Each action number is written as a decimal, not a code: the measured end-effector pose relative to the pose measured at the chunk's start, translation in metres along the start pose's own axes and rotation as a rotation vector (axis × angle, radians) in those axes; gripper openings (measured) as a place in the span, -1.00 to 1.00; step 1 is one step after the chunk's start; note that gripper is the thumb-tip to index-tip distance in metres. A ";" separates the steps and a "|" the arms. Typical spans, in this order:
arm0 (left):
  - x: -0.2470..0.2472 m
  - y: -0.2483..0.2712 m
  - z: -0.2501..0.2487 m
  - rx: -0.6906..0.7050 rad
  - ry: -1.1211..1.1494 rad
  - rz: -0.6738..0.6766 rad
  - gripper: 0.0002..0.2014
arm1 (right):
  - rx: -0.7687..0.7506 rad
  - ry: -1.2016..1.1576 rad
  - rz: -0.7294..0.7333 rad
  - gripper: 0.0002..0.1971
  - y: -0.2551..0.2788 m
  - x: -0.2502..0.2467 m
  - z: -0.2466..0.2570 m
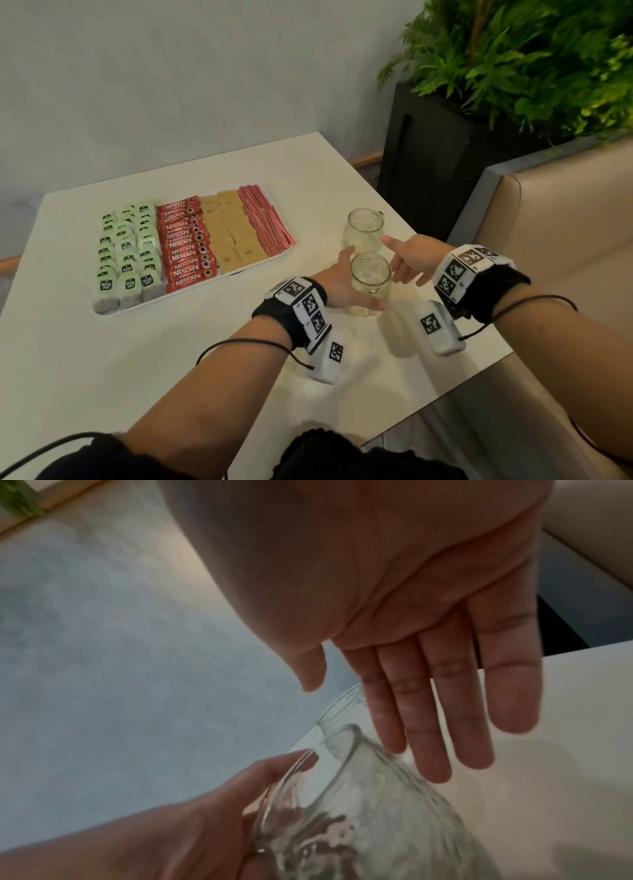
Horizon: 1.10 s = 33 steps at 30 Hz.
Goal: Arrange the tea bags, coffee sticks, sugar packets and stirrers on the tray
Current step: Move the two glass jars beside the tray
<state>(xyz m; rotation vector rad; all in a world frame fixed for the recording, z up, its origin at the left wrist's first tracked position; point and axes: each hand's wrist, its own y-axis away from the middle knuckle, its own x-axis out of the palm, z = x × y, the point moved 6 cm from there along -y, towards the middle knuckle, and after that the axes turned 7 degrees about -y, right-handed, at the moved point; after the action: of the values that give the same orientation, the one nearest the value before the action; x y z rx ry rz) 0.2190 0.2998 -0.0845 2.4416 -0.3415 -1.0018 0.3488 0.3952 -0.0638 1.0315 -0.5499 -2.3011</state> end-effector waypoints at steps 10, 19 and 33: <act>-0.014 -0.003 0.020 0.038 0.027 -0.174 -0.10 | -0.181 0.004 -0.039 -0.61 -0.011 -0.010 0.003; -0.049 -0.003 0.052 -0.035 0.062 -0.397 -0.12 | -0.329 0.182 -0.342 -0.26 -0.038 -0.020 0.043; -0.153 0.017 0.106 -0.079 0.148 -0.709 -0.12 | -0.347 0.366 -0.269 -0.17 -0.102 0.018 0.108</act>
<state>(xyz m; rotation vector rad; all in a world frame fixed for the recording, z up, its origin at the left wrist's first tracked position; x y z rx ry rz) 0.0357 0.3103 -0.0504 2.5816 0.6473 -1.0538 0.2235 0.4763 -0.0639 1.3667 0.1383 -2.2389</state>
